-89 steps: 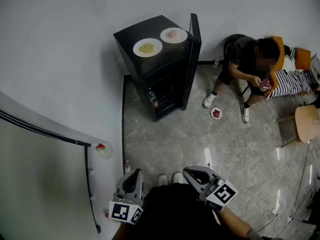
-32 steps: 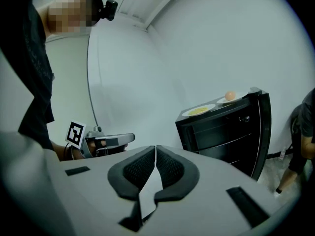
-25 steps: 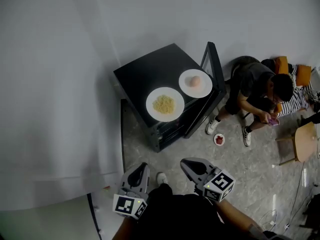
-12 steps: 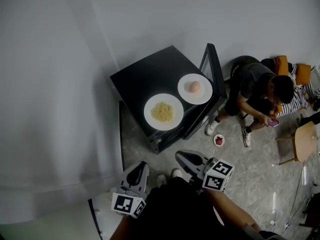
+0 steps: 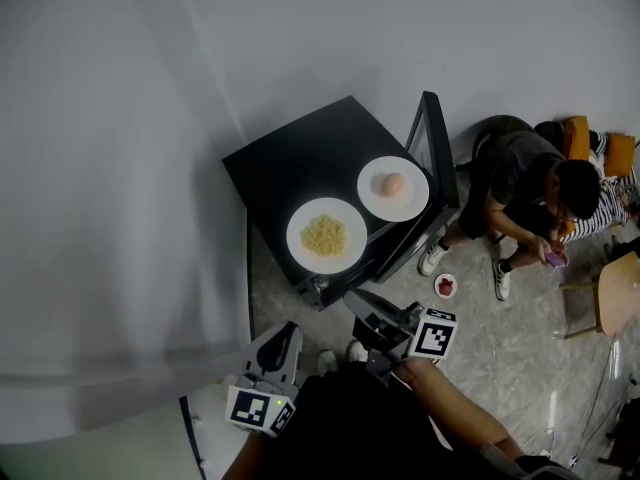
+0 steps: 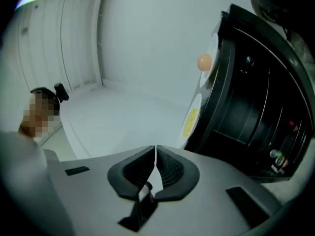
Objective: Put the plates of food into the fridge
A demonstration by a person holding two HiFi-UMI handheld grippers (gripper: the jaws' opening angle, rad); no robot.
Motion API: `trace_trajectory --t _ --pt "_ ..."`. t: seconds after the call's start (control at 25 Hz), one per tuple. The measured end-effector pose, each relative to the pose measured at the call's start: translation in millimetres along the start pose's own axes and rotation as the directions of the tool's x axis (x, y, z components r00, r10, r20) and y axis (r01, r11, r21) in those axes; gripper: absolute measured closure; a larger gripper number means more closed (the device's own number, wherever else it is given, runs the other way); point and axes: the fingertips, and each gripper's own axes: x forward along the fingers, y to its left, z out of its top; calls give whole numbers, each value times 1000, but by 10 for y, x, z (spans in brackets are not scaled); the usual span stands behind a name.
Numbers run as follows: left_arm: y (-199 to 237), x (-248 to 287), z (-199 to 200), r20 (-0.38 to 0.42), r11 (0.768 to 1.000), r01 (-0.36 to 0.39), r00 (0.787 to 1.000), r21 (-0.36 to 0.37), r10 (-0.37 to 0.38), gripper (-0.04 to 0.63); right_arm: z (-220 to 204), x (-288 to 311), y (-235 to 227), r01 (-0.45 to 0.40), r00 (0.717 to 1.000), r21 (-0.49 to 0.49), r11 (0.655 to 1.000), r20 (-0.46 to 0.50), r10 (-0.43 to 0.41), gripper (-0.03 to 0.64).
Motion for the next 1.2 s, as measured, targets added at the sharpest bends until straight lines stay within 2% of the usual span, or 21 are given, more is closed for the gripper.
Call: trace_trajectory --t 0.08,0.24,0.44,0.72,0.76,0.84,1.2 --pt "-3 36 8 0 1000 -6 1000 1 6 571 58 34 -2 -38 999 57 998 26 37 589" --pt "8 90 5 -12 1000 -25 1000 -17 25 571 125 6 -213 26 997 143 989 67 -36 589" --pt "-10 121 -20 -16 999 -32 999 -4 32 571 238 -85 -339 -10 987 275 961 158 -35 589" --pt "-35 101 -64 -32 999 -48 998 10 48 571 276 -124 -440 4 980 297 955 188 -62 584" --pt "-36 95 -65 -31 999 -51 998 10 51 571 271 -121 -439 -4 980 304 953 189 -56 568" --pt "-38 78 -70 -31 998 -56 998 10 56 571 264 -105 -418 -25 981 318 948 192 -38 486" --pt "-48 61 -74 -43 998 -64 997 11 64 571 329 0 -514 0 982 338 941 179 -64 443"
